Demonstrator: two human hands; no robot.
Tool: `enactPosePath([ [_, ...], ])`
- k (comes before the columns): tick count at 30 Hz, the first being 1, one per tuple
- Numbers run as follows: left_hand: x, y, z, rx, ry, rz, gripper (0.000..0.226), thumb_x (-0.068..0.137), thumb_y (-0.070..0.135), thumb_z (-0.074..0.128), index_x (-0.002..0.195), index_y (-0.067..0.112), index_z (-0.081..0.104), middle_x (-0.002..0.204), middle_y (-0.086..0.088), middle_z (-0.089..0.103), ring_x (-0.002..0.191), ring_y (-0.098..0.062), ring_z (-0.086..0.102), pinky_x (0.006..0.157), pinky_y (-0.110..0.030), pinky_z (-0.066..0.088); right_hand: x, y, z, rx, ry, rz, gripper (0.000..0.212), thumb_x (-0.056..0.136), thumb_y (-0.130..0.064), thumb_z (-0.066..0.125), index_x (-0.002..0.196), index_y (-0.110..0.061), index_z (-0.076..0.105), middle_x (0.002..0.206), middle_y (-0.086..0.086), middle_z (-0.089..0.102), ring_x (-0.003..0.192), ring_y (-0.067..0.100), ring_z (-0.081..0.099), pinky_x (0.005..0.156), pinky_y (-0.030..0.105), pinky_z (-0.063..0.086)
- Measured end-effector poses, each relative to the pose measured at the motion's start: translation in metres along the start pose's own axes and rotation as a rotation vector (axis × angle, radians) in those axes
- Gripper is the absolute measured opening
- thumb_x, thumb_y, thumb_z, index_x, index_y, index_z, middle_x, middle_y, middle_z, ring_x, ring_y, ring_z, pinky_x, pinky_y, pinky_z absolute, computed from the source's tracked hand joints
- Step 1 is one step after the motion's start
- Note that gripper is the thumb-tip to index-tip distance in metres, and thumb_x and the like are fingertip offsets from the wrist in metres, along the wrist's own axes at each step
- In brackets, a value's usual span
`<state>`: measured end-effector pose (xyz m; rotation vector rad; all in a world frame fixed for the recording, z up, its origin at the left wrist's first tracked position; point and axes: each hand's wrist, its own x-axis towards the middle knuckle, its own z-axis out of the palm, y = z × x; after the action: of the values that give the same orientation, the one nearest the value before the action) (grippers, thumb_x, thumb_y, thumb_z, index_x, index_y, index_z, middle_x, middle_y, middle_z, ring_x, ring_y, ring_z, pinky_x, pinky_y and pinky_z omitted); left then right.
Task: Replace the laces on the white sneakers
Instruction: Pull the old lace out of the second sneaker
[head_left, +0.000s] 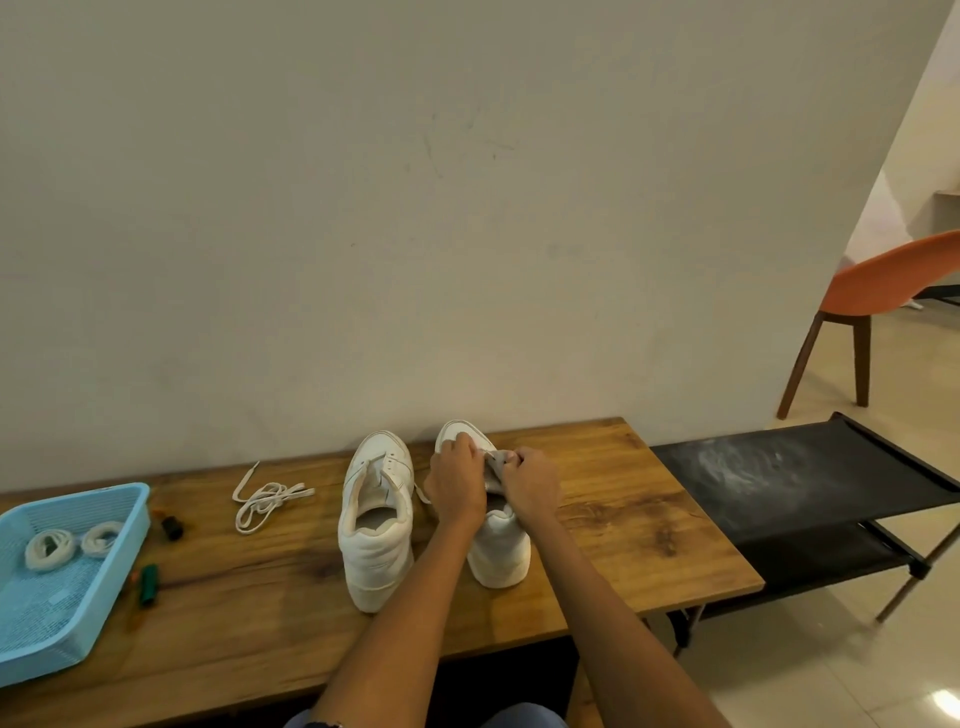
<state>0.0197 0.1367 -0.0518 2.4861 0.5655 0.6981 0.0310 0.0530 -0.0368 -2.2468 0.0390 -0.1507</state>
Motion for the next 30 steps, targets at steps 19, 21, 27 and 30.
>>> enactPosePath([
  [19,0.002,0.001,0.001,-0.003,-0.001,0.082,0.022,0.095,0.025,0.050,0.090,0.013,0.068,0.098,-0.002,0.064,0.092,-0.016,0.053,0.066,-0.024,0.038,-0.001,0.000,0.001,-0.021,-0.002,-0.011,0.021,0.093,-0.018,0.045,0.073,-0.017,0.054,0.073,0.001,0.056,0.067,0.016,0.049,0.056,0.025,0.035],
  [21,-0.001,0.004,0.000,-0.296,0.082,-0.067,0.018,0.092,0.016,0.054,0.086,0.007,0.068,0.093,-0.009,0.066,0.088,-0.021,0.058,0.068,-0.026,0.040,-0.001,0.001,0.001,-0.033,0.000,-0.016,0.021,0.093,-0.019,0.045,0.074,-0.017,0.054,0.074,0.001,0.056,0.068,0.018,0.050,0.057,0.026,0.034],
  [27,0.009,0.007,-0.024,-0.765,0.210,-0.717,0.033,0.100,0.021,0.042,0.110,-0.001,0.065,0.111,-0.016,0.065,0.103,-0.031,0.059,0.078,-0.032,0.042,0.001,0.000,0.002,-0.056,0.015,-0.009,0.022,0.095,-0.022,0.044,0.076,-0.017,0.053,0.076,0.001,0.055,0.071,0.017,0.050,0.060,0.027,0.036],
  [30,0.015,0.006,-0.030,-0.566,0.105,-0.579,0.031,0.100,0.022,0.040,0.124,0.007,0.053,0.122,-0.012,0.060,0.111,-0.031,0.055,0.079,-0.034,0.040,0.000,0.001,0.002,-0.052,0.013,-0.016,0.022,0.096,-0.023,0.045,0.080,-0.014,0.058,0.077,0.002,0.056,0.071,0.017,0.050,0.060,0.026,0.036],
])
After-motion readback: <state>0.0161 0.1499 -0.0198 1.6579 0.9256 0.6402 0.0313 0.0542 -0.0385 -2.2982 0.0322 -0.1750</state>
